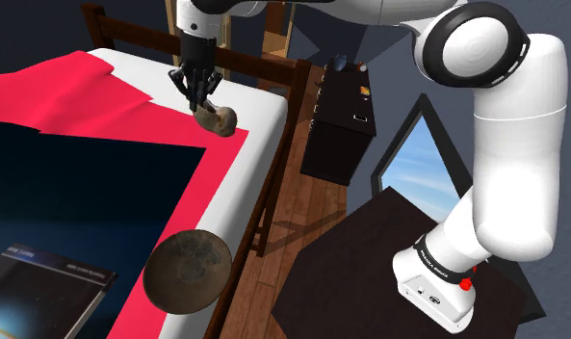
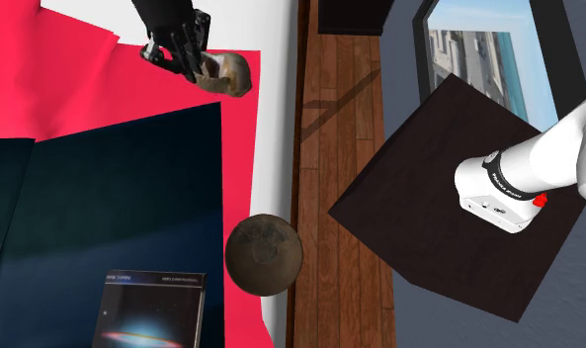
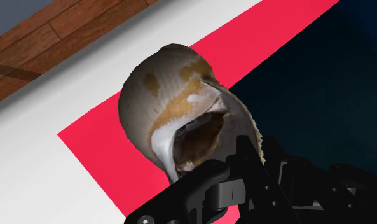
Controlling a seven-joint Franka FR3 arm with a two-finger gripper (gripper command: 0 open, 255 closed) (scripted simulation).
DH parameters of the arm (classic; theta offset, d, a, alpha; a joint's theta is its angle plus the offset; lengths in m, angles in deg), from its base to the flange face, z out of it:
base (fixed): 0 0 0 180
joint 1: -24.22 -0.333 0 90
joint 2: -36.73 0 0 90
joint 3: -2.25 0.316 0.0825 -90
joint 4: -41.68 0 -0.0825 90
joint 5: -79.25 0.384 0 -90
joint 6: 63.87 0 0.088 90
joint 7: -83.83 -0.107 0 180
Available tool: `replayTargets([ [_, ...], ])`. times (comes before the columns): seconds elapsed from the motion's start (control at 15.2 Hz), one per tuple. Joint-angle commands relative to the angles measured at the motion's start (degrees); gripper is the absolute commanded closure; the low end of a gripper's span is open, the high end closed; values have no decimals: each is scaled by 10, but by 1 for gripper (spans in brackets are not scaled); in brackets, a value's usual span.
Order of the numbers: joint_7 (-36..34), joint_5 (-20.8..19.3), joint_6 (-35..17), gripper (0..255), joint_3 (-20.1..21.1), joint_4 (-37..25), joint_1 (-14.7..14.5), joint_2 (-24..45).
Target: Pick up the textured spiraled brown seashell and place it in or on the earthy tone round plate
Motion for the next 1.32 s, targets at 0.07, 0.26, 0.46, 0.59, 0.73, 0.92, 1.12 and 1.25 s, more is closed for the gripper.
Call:
replayTargets([
  [0.07,-18,5,-10,255,7,40,-8,-32],
  [0.26,-44,12,-32,255,18,96,-21,-71],
  [0.46,-72,17,-49,255,28,140,-36,-104],
  [0.59,-91,21,-58,255,36,165,-47,-123],
  [0.73,-111,23,-66,255,43,185,-59,-139],
  [0.92,-143,26,-75,255,55,210,-78,-160],
  [1.12,-176,28,-82,255,67,227,-98,-176],
  [1.25,-199,27,-85,255,75,235,-112,-183],
])
